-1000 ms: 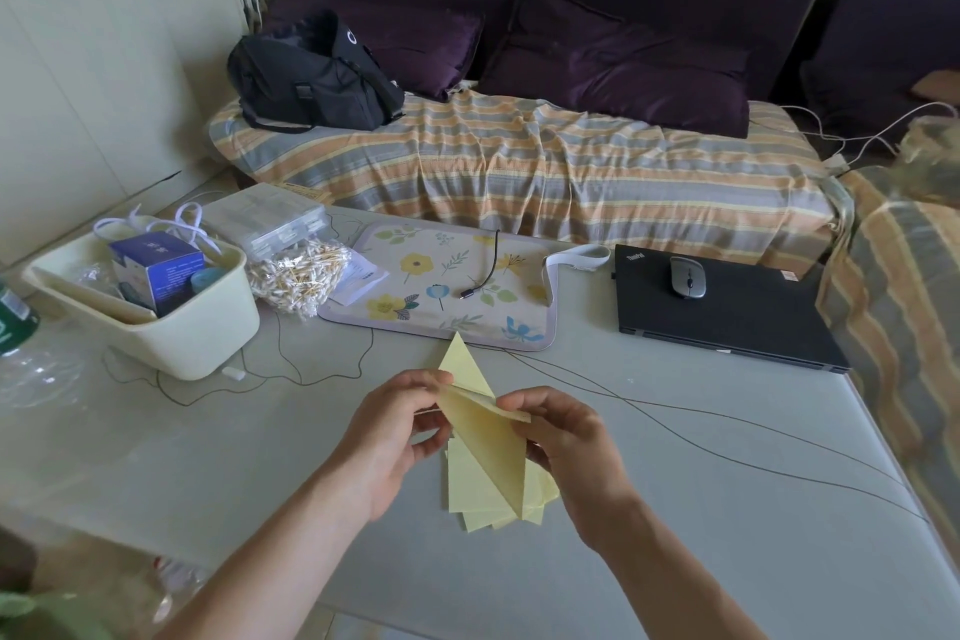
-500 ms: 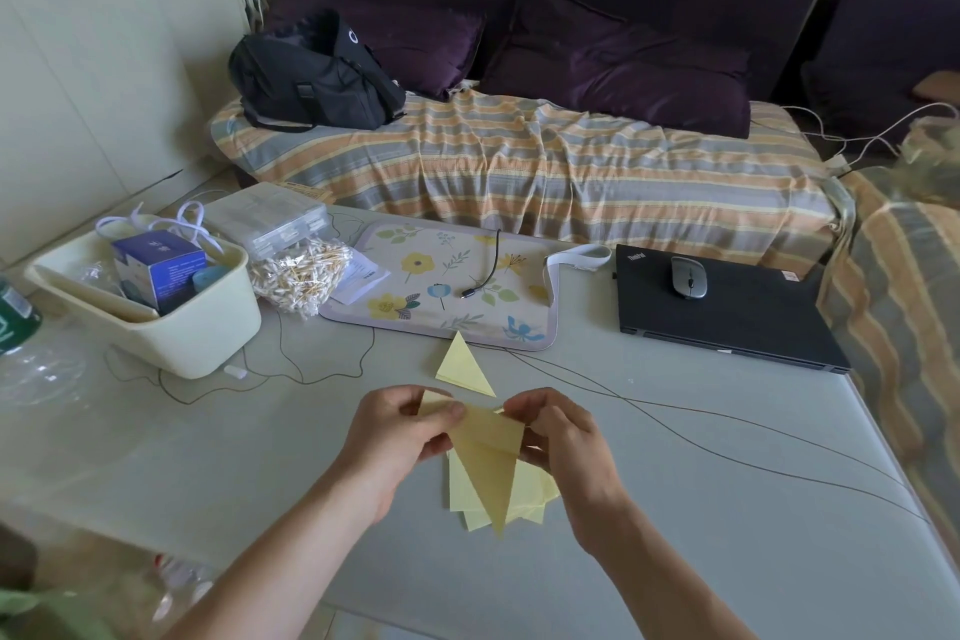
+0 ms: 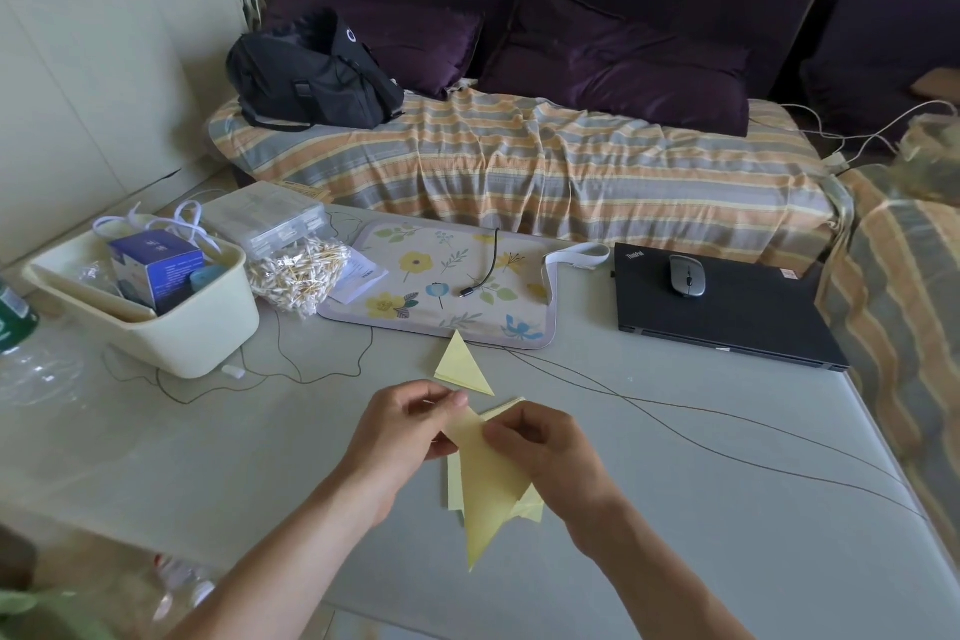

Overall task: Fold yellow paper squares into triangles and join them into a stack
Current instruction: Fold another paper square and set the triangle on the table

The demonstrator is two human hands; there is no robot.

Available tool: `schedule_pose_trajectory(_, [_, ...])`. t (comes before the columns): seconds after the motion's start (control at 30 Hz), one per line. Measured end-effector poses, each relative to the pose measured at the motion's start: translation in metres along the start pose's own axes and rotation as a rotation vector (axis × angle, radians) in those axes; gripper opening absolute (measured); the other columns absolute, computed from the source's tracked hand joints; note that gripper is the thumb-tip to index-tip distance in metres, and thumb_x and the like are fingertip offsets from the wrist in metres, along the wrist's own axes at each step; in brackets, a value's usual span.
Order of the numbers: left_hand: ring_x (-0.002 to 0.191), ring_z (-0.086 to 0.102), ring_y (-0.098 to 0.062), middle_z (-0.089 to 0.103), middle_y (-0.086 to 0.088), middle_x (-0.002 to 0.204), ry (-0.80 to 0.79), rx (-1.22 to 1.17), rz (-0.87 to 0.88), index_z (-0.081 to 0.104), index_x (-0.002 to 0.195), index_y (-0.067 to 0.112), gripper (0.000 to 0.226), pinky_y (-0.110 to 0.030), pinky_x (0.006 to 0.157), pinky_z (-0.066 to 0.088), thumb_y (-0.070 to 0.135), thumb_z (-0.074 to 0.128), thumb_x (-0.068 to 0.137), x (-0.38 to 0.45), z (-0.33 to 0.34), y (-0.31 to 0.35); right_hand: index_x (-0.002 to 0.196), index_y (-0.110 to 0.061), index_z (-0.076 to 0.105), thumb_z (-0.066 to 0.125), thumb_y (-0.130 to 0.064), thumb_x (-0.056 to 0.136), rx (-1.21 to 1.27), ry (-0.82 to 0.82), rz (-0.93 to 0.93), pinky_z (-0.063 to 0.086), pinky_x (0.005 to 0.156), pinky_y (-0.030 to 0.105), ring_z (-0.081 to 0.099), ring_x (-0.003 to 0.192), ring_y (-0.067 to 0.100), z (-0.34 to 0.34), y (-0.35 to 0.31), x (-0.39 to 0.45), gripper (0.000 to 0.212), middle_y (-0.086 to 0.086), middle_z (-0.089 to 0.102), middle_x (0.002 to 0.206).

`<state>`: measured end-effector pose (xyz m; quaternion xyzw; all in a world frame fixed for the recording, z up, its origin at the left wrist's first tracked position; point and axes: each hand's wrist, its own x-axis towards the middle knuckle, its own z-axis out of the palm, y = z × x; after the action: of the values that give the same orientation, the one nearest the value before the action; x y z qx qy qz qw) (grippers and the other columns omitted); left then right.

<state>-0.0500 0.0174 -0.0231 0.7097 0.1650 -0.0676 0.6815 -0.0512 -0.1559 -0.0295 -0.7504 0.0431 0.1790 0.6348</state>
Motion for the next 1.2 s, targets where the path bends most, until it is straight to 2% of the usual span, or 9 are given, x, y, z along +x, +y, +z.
schedule_pose_trajectory(0.13, [0.077,0.071,-0.023,0.077,-0.013,0.083,-0.012,0.105,0.037,0.080,0.085,0.010,0.012,-0.041,0.083,0.064,0.018,0.074,0.092,-0.003,0.002,-0.001,0.086,-0.009,0.072,0.070,-0.029,0.093,0.007,-0.015,0.038,0.043,0.057,0.016,0.056,0.062,0.008,0.001,-0.001,-0.003,0.021,-0.004,0.067,0.073])
schedule_pose_trajectory(0.3, [0.085,0.075,-0.031,0.078,-0.003,0.082,-0.047,0.245,0.057,0.082,0.084,0.021,0.013,-0.040,0.086,0.062,0.026,0.073,0.092,-0.005,0.006,-0.003,0.089,-0.006,0.072,0.070,-0.033,0.094,0.019,-0.012,0.023,0.045,0.057,0.020,0.060,0.063,0.010,0.003,-0.002,-0.003,0.028,-0.003,0.069,0.074])
schedule_pose_trajectory(0.4, [0.070,0.072,-0.020,0.078,-0.002,0.078,-0.012,0.275,0.053,0.081,0.082,0.019,0.016,-0.037,0.081,0.062,0.026,0.072,0.093,-0.005,0.007,-0.003,0.088,-0.009,0.073,0.068,-0.033,0.095,-0.007,-0.011,0.020,0.045,0.056,0.018,0.060,0.063,0.008,0.005,-0.001,-0.001,0.025,-0.004,0.069,0.074])
schedule_pose_trajectory(0.53, [0.054,0.065,-0.006,0.076,0.001,0.071,0.090,0.269,0.055,0.079,0.080,0.015,0.018,-0.019,0.060,0.053,0.022,0.070,0.095,-0.002,0.001,0.002,0.083,-0.013,0.073,0.068,-0.029,0.094,-0.046,-0.022,0.024,0.044,0.056,0.016,0.056,0.061,0.006,0.005,0.000,0.002,0.020,-0.006,0.066,0.072])
schedule_pose_trajectory(0.6, [0.050,0.063,-0.003,0.073,0.004,0.065,0.147,0.259,0.065,0.077,0.080,0.014,0.019,-0.018,0.061,0.050,0.021,0.070,0.096,0.002,-0.005,0.005,0.079,-0.015,0.073,0.069,-0.026,0.094,-0.046,-0.024,0.014,0.044,0.055,0.016,0.054,0.057,0.006,0.003,0.001,0.004,0.019,-0.006,0.063,0.068])
schedule_pose_trajectory(0.73, [0.050,0.061,-0.007,0.073,0.000,0.067,0.206,0.227,0.070,0.077,0.078,0.015,0.020,-0.027,0.070,0.053,0.022,0.070,0.095,0.006,-0.011,0.006,0.083,-0.007,0.074,0.070,-0.023,0.094,-0.033,-0.022,-0.022,0.046,0.061,0.021,0.057,0.057,0.011,0.000,0.001,0.006,0.020,0.000,0.065,0.066])
schedule_pose_trajectory(0.87, [0.051,0.062,-0.007,0.073,0.001,0.067,0.218,0.211,0.065,0.077,0.079,0.015,0.020,-0.024,0.068,0.051,0.023,0.069,0.096,0.007,-0.009,0.006,0.085,-0.010,0.076,0.070,-0.023,0.093,-0.055,0.011,-0.041,0.048,0.066,0.027,0.059,0.059,0.012,0.000,0.002,0.007,0.016,0.002,0.068,0.068])
schedule_pose_trajectory(1.0, [0.053,0.060,-0.009,0.070,0.005,0.063,0.198,0.208,0.091,0.076,0.079,0.015,0.020,-0.027,0.071,0.053,0.022,0.069,0.096,0.006,-0.009,0.006,0.086,-0.010,0.075,0.069,-0.022,0.094,-0.036,-0.016,-0.049,0.049,0.066,0.024,0.059,0.059,0.010,-0.002,0.002,0.006,0.015,-0.001,0.067,0.070])
schedule_pose_trajectory(1.2, [0.060,0.062,-0.008,0.071,0.006,0.069,0.027,0.213,0.127,0.076,0.084,0.018,0.011,-0.025,0.069,0.056,0.021,0.072,0.094,-0.003,0.002,0.004,0.087,-0.015,0.076,0.072,-0.026,0.093,0.058,-0.027,-0.044,0.047,0.065,0.021,0.061,0.067,0.008,0.001,0.006,0.004,0.014,-0.004,0.071,0.077])
